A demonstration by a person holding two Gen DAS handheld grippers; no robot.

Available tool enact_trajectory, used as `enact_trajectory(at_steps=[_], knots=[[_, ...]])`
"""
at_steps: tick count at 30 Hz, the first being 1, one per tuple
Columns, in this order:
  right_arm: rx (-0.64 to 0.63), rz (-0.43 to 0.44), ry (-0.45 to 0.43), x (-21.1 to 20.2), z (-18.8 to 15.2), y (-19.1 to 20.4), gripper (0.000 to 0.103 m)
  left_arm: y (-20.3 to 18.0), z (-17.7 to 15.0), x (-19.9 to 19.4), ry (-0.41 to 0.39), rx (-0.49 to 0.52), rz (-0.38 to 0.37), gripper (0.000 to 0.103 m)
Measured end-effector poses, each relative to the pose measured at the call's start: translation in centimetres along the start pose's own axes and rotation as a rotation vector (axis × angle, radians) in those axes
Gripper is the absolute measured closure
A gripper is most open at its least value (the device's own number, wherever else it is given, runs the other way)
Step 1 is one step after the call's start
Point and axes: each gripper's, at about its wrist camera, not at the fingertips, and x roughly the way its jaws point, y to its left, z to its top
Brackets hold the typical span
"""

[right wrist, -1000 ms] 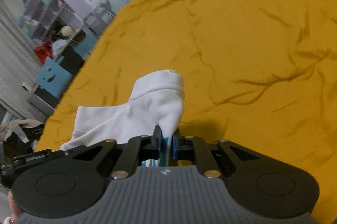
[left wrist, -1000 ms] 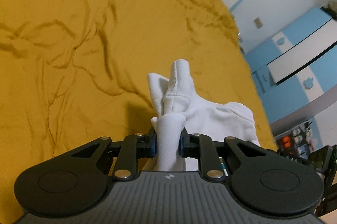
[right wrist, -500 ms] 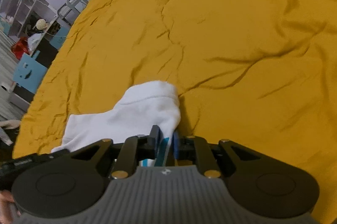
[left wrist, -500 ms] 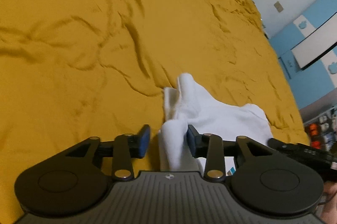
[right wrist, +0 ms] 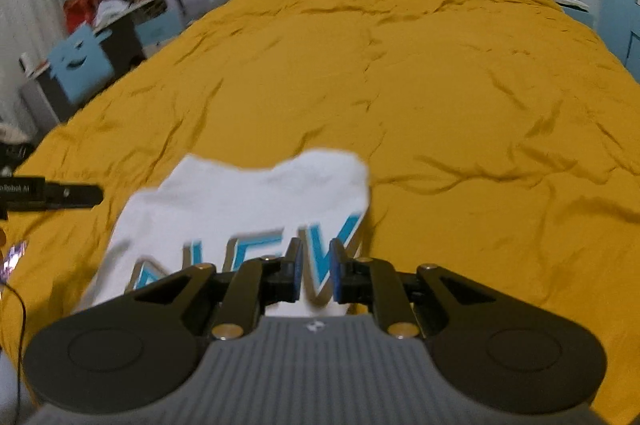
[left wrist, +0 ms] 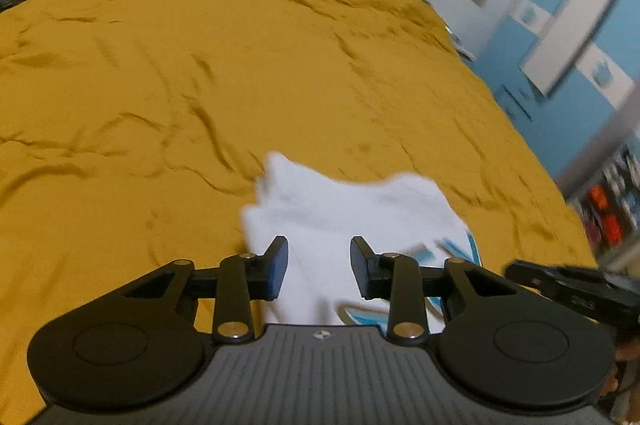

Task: Fold small clothes
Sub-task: 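Lay the folded sweatshirt flat and open both grippers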

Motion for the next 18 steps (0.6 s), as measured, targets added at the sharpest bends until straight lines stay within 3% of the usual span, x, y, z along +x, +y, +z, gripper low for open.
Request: enact_trajectory(at_steps=[6,9,14,18], knots=[[0.015,-0.020,0.075,2.5,-3.3,0.1,0.096,0.6,-2.8,3.4,0.106,-0.015,0.078,0.081],[0.050,-0.018,0.094,3.7,-4.3,-0.5,0.098,1.2,-3.2,4.3,0.123,-0.012,0.111,0.093],[0.074,-0.025,0.090,3.2,-3.8,-0.6,0.098,0.7,-2.5,2.7,0.115,0.001,0.123,0.094],[0.078,-0.022,0.074,1.0,-3.9,-0.4,0.093,-0.2,-2.5,0.0,0.091,0.029,0.087,0.092]])
